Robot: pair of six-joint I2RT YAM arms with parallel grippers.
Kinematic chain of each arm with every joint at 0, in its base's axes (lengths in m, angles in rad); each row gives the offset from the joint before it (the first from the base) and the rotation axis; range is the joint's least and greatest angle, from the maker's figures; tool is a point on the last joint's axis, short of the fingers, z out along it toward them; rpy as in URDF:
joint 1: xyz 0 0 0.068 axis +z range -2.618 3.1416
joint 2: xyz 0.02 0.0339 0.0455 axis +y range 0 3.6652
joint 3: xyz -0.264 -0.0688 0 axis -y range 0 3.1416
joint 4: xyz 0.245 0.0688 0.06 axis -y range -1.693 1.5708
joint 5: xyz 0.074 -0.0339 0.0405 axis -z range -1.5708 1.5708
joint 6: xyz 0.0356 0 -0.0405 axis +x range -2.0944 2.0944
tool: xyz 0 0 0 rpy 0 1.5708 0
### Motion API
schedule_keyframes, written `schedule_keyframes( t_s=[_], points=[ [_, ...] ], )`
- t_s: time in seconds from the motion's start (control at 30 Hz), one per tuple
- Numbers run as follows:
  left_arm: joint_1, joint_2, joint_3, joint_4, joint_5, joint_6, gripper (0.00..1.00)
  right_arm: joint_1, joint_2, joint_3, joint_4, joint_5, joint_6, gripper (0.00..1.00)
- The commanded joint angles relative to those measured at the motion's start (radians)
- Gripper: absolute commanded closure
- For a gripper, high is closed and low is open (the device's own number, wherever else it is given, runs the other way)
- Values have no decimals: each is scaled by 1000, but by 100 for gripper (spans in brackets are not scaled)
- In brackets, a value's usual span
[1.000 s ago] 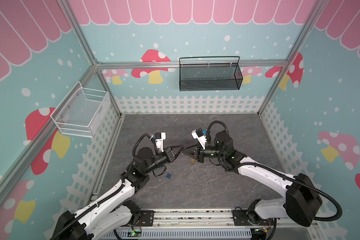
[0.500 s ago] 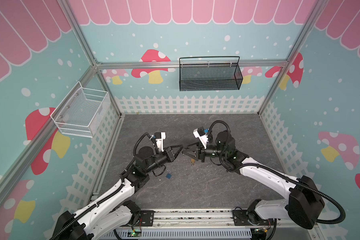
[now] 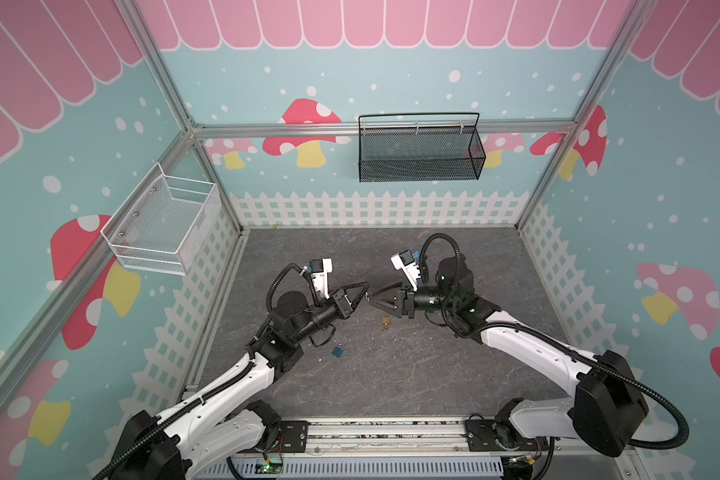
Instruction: Unlock with the key
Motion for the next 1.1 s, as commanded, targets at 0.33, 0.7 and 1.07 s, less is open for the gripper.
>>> schedule_keyframes(
  t_s=[0.33, 0.7, 1.07],
  points=[
    [-1, 19, -6, 94, 27, 10, 100, -11, 34, 4, 119, -67, 105, 69],
    [-2, 5, -8, 87, 13, 14, 100, -15, 55, 5, 122, -81, 115, 78],
    [-2, -4, -17, 88, 6, 14, 100, -22, 46, 4, 123, -73, 122, 92]
  ],
)
